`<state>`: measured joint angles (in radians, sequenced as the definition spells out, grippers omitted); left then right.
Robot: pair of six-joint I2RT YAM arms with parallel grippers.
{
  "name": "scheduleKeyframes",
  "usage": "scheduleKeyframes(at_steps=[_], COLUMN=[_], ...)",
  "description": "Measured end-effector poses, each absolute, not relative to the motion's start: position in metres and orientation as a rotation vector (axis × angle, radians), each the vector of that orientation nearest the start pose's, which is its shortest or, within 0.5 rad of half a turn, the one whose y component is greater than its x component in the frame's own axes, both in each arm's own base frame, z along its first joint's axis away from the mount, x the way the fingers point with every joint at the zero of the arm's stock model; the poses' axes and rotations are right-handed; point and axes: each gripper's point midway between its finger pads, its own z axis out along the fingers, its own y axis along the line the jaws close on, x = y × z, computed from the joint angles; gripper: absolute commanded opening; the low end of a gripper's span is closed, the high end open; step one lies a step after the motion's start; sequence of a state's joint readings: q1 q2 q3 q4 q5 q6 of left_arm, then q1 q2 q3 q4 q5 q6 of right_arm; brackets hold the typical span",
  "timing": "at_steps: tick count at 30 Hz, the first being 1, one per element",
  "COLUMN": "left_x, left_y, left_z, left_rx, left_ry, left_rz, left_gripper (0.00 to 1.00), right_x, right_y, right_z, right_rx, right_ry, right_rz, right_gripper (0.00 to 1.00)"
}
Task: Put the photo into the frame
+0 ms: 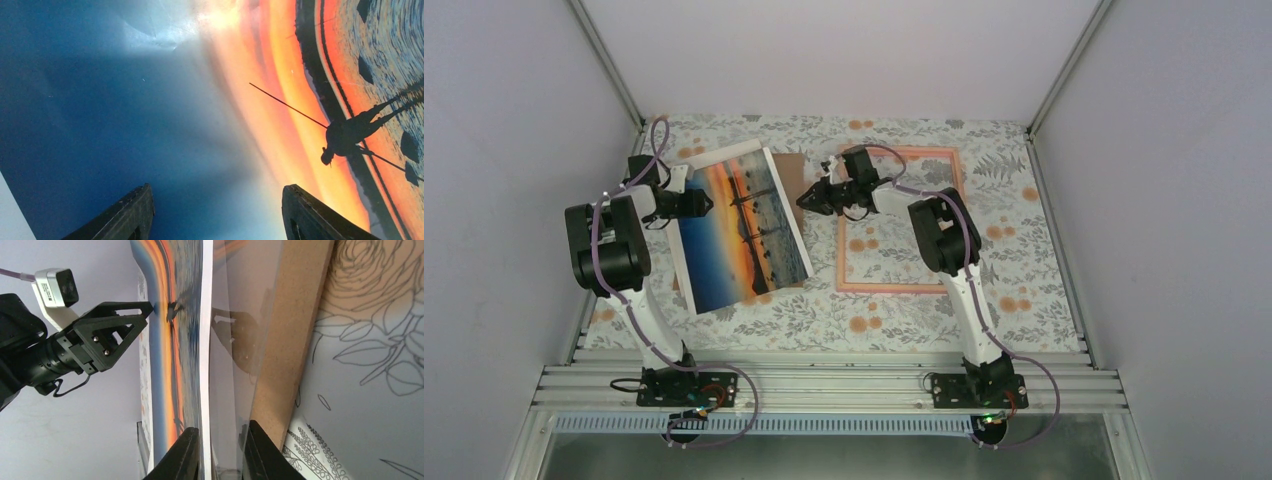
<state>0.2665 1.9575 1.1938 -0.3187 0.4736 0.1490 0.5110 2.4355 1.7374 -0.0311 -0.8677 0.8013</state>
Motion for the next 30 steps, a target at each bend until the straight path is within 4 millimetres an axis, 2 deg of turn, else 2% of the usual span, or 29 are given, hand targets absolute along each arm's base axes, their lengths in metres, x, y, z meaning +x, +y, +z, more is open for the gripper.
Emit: scheduleKeyframes(at_steps=[5, 9, 13, 14, 19, 23, 27, 30], left_x=[0.451, 0.452, 0.453, 0.453, 0.454, 0.454, 0.454, 0.454], left_y=[0.041, 0.039, 0.038, 0.037, 0.037, 0.038, 0.038, 0.039], left_z=[0.03, 0.031, 0.03, 0.03, 0.03, 0.03, 0.03, 0.03], left_rx=[0.007, 0.013, 0.02, 0.021, 0.021, 0.02, 0.019, 0.018], left_ry=[2.533, 2.528, 2.525, 2.524, 2.523, 2.524, 2.525, 2.527], left_rz=[-0.474, -0.477, -0.477, -0.477, -0.476, -0.473, -0.469, -0.461], left_gripper=[0.62, 0.62, 0.62, 0.62, 0.65, 0.65, 0.66, 0.67], right_x=[0.44, 0.44, 0.442, 0.442, 0.441, 0.441, 0.442, 0.445], right_y=[0.404, 0.414, 0.422, 0.422, 0.418, 0.408, 0.393, 0.381], right_z=[0.051, 0.063, 0.071, 0.069, 0.057, 0.06, 0.084, 0.117], right_rx=[-0.15, -0.184, -0.197, -0.193, -0.147, -0.133, -0.147, -0.185], right_ry=[2.542, 2.515, 2.495, 2.496, 2.534, 2.541, 2.508, 2.44], right_rz=[1.66, 1.691, 1.72, 1.726, 1.731, 1.714, 1.692, 1.677], right_gripper=[0.2, 0.2, 0.05, 0.04, 0.04, 0.04, 0.04, 0.04])
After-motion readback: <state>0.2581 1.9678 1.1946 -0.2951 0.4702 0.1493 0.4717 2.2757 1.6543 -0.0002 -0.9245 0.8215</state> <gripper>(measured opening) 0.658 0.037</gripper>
